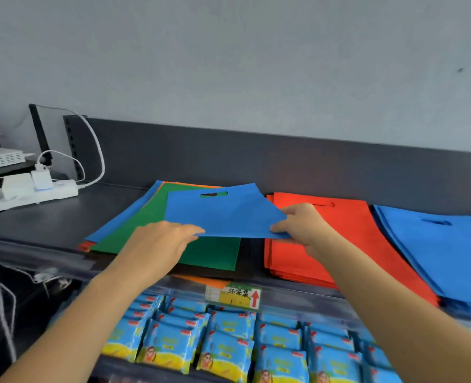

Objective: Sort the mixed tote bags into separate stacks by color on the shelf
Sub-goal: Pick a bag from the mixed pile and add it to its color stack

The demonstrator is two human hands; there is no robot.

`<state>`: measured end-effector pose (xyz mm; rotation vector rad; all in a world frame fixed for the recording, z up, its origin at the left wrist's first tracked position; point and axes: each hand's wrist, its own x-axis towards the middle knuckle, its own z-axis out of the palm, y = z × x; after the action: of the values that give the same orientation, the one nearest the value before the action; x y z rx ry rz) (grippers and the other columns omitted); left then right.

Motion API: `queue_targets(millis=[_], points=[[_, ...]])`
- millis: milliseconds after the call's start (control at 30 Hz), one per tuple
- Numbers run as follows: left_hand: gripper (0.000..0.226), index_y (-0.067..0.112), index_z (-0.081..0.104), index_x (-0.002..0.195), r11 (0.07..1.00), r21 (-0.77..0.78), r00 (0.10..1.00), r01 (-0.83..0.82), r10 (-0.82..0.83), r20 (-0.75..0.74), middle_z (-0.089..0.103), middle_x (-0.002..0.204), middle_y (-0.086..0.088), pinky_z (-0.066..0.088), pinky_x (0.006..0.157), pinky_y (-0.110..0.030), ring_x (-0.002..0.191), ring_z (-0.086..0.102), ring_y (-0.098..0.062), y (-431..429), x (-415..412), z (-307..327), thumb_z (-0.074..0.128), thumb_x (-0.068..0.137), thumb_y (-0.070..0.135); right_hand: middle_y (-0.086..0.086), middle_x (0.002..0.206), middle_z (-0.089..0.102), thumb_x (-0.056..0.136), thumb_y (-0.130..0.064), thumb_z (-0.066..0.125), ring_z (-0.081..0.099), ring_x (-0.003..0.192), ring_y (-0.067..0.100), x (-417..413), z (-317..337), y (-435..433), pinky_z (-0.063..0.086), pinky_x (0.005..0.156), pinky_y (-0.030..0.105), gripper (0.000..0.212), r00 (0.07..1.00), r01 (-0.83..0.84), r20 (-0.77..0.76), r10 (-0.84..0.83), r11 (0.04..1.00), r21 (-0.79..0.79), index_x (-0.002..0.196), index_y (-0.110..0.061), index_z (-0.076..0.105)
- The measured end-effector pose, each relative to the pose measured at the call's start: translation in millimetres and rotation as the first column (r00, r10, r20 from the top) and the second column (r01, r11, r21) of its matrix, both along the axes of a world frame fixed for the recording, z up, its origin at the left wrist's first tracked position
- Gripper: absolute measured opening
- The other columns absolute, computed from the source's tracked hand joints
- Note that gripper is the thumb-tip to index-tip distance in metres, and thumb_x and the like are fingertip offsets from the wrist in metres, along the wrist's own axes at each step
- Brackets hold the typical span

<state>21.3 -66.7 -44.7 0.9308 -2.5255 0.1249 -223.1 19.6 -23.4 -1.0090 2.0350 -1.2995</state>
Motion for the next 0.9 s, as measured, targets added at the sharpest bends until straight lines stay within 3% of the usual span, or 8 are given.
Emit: queue_targets(millis=[67, 167, 400, 533, 667, 767, 900], points=[[0.036, 0.041, 0.053, 0.128, 1.000, 0.003, 1.000, 0.024, -0.024, -0.004, 0.061, 0.125, 0.016, 0.051, 0.080, -0.035, 0.113, 0.058, -0.014, 10.5, -15.1, 2.2, 0.040, 0.099, 0.025, 0.013, 0.094, 0.070, 0.068, 0.008, 0.063, 0.068, 0.084, 0.030, -11.6, 0.8, 12.9, 0.058, 0.073, 0.043, 0.036, 0.990, 0.048, -0.125, -0.059, 0.995, -0.090, 0.097, -0.014, 0.069], [0.045, 0.040, 0.049, 0.132, 0.998, 0.001, 0.998, 0.061, -0.061, 0.004, 0.054, 0.132, 0.018, 0.051, 0.083, -0.033, 0.119, 0.054, -0.009, 29.4, -43.0, 4.9, 0.041, 0.097, 0.012, 0.004, 0.097, 0.070, 0.070, 0.007, 0.057, 0.068, 0.086, 0.023, -35.7, 5.0, 43.3, 0.058, 0.075, 0.041, 0.046, 0.968, 0.103, -0.210, -0.137, 0.981, -0.164, 0.108, -0.016, 0.067], [0.053, 0.037, 0.052, 0.131, 0.972, -0.020, 0.971, 0.235, -0.236, -0.049, 0.054, 0.132, 0.018, 0.046, 0.088, -0.028, 0.122, 0.052, -0.007, 100.0, -139.8, 5.6, 0.042, 0.092, 0.002, 0.002, 0.105, 0.068, 0.076, 0.003, 0.059, 0.065, 0.094, 0.020, -122.5, -5.8, 139.5, 0.056, 0.077, 0.035, 0.040, 0.937, 0.249, -0.177, -0.300, 0.933, -0.262, 0.109, -0.019, 0.064], [0.056, 0.035, 0.055, 0.129, 0.951, -0.020, 0.950, 0.309, -0.310, -0.035, 0.056, 0.130, 0.016, 0.045, 0.092, -0.031, 0.121, 0.053, -0.011, 150.5, -207.4, 1.3, 0.037, 0.088, 0.001, 0.003, 0.104, 0.064, 0.083, 0.002, 0.056, 0.061, 0.079, 0.016, -180.0, -13.8, 206.5, 0.048, 0.054, 0.022, 0.038, 0.919, 0.318, -0.156, -0.361, 0.915, -0.248, 0.116, -0.018, 0.059], [0.058, 0.036, 0.047, 0.135, 0.941, 0.003, 0.940, 0.340, -0.340, -0.011, 0.046, 0.139, 0.018, 0.038, 0.098, -0.025, 0.129, 0.043, -0.006, 204.1, -272.7, 0.5, 0.036, 0.091, 0.000, 0.001, 0.108, 0.060, 0.088, 0.003, 0.053, 0.055, 0.072, 0.003, -236.3, -24.2, 263.2, 0.044, 0.052, 0.017, 0.040, 0.897, 0.351, -0.182, -0.402, 0.900, -0.258, 0.124, -0.015, 0.054], [0.062, 0.038, 0.043, 0.138, 0.942, 0.036, 0.941, 0.335, -0.336, 0.032, 0.040, 0.144, 0.018, 0.033, 0.103, -0.024, 0.133, 0.038, -0.004, 230.4, -313.9, -6.6, 0.036, 0.090, -0.001, 0.007, 0.126, 0.058, 0.090, 0.001, 0.052, 0.054, 0.069, 0.002, -272.2, -32.5, 293.5, 0.046, 0.051, 0.018, 0.046, 0.877, 0.371, -0.238, -0.418, 0.902, -0.221, 0.133, -0.013, 0.049], [0.060, 0.039, 0.040, 0.139, 0.937, 0.123, 0.936, 0.327, -0.339, 0.093, 0.037, 0.146, 0.019, 0.033, 0.104, -0.026, 0.134, 0.035, -0.003, 247.5, -351.8, -28.3, 0.035, 0.093, 0.001, 0.009, 0.136, 0.050, 0.091, 0.001, 0.051, 0.059, 0.075, 0.013, -304.3, -38.2, 324.4, 0.044, 0.051, 0.022, 0.053, 0.848, 0.400, -0.327, -0.417, 0.908, -0.120, 0.141, -0.013, 0.039]])
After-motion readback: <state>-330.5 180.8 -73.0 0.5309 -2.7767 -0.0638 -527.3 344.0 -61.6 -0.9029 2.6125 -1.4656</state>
